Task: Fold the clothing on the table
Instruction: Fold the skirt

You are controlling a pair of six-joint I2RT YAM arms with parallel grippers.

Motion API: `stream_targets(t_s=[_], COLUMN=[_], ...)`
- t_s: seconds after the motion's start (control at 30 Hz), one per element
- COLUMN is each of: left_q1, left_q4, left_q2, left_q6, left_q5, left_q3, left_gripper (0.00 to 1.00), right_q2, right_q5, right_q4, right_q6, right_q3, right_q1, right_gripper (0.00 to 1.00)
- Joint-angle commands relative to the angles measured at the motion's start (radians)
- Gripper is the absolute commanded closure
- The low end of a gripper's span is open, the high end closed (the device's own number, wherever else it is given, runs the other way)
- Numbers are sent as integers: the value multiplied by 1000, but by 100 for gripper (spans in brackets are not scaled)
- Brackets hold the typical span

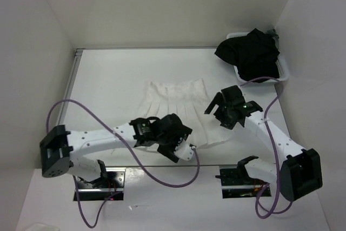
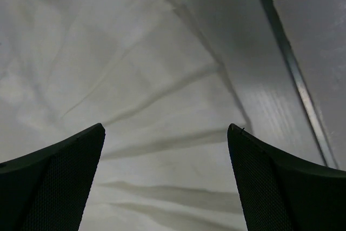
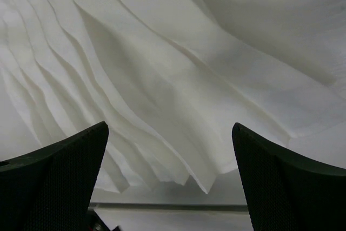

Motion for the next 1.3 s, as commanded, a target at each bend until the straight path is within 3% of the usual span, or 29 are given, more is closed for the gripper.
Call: stream_targets(t_s=[0.0,0.13,0.23,0.47,0.8,0.87,1.07,1.23,1.27], left_q1=[-16,-16,-16,-36,-79,-79,-69,-69,-69], left_q4=[38,147,160,55,6,24,156,156,156], left_q2=[113,172,267,302,392,436,477,552,564], left_q6=[-152,-110,-100,-151,-282,-309,-295,-318,-327], left_q5=[-18,-125,-141,-17,13,-68,-131,-132,-132], left_q3=[-1,-99,-64,4,68,77,8,8,17], left_gripper=[0,0,0,0,3,11,30,64,82], right_q2=[-108,-191,-214,-179,-179,-179,-208,-217,-217], right_q5=[-14,-15,-41,-61,-70,-70,-80,-70,-70], right_q4=[58,49,58,68,88,88,97,88,77], right_q6=[9,9,-29,-66,-76,-76,-76,-85,-85], right_q3=[11,31,31,20,11,0,2,13,23], right_q1=[-76,-200,-260,-271,-271,-271,-271,-280,-280], right_gripper=[1,1,1,1,1,1,1,1,1])
